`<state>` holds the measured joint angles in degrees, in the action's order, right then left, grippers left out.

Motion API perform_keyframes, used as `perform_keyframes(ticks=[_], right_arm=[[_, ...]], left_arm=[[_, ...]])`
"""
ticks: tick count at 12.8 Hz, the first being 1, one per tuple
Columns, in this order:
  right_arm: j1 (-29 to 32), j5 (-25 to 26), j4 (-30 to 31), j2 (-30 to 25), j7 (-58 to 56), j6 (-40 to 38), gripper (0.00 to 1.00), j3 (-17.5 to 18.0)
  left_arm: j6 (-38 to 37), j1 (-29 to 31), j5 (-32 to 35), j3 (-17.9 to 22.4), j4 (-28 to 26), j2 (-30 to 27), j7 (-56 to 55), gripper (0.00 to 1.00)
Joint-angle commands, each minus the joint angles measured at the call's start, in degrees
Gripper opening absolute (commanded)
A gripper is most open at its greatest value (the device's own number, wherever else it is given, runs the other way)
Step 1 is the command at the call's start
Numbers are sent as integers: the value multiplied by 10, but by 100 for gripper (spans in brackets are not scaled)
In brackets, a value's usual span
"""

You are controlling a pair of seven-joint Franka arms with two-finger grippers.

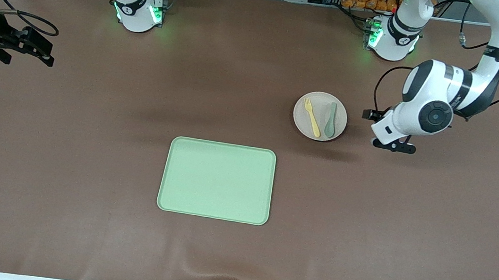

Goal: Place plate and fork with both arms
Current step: 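Reach the left gripper down to the rim of the white plate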

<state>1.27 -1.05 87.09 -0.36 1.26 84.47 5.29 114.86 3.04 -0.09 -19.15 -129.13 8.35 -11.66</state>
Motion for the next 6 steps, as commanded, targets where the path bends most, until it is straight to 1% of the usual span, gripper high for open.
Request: perform_keyframes(ticks=[1, 3, 6], right_arm=[[-4, -2, 1, -6, -3, -3, 100, -2], [-5, -2, 1, -6, -3, -3, 100, -1], [-6, -2, 1, -6, -3, -3, 100, -1]], left_arm=[[42, 2, -9, -23, -2, 22, -35, 100], [76, 1, -9, -45, -2, 46, -73, 100], [112, -15, -7, -51, -2, 70, -110, 100]])
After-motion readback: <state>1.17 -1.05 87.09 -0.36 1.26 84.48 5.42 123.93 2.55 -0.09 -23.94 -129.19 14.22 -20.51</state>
